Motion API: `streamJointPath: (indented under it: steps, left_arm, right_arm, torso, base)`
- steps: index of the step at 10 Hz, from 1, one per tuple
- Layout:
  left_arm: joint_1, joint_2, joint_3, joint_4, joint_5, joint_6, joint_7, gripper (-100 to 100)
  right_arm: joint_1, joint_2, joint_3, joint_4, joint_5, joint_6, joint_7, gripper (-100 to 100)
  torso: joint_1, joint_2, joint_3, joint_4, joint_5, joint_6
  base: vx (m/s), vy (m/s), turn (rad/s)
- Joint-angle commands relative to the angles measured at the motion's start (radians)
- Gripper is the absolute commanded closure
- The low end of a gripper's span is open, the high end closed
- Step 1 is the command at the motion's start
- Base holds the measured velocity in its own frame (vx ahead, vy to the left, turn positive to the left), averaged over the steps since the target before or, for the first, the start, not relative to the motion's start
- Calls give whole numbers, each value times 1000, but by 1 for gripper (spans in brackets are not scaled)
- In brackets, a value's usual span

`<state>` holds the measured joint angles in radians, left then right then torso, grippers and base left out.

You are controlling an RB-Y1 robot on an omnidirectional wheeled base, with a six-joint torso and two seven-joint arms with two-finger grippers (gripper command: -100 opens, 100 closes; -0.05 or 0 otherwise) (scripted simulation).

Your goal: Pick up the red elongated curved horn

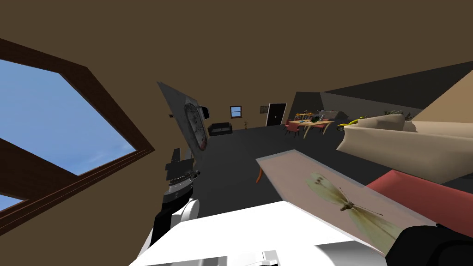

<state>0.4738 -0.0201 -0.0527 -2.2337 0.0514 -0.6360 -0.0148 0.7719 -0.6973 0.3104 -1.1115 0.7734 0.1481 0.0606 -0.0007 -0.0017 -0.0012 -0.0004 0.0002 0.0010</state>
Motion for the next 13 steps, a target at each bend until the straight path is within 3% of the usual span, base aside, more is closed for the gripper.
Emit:
streamJointPath:
  steps: [1,2,3,5,6,8,10,13]
  left_arm:
    - [0,0,0,0,0,0,0,0]
    - [0,0,0,0,0,0,0,0]
    - [0,0,0,0,0,0,0,0]
    - [0,0,0,0,0,0,0,0]
    - [0,0,0,0,0,0,0,0]
    - [0,0,0,0,0,0,0,0]
    - [0,0,0,0,0,0,0,0]
    - [0,0,0,0,0,0,0,0]
  right_arm:
    - [8,2,23,50,38,-6,1,-100]
    - [19,2,50,89,64,-4,1,-100]
    - [19,-14,74,63,7,-4,1,-100]
    - [19,2,50,93,64,-4,1,-100]
    - [28,3,76,123,88,-3,1,-100]
    - [28,3,76,123,88,-3,1,-100]
    - [44,12,129,171,130,-10,2,-100]
    - [50,20,154,189,148,-16,2,-100]
  torso:
    - [0,0,0,0,0,0]
    - [-1,-1,-1,0,0,0]
    - [-5,-3,-1,-1,0,-1]
    - [1,1,0,0,0,1]
    - [3,2,1,0,1,1]
    - [1,1,1,0,0,0]
    - [2,1,1,0,0,0]
    - [-1,1,1,0,0,0]
  base:
    - [71,-76,191]
    - [92,-128,286]
    - [71,-103,110]
    - [17,-21,-28]
    - [28,-37,187]
    - [19,-47,40]
    - [39,-77,183]
    - [27,-79,72]
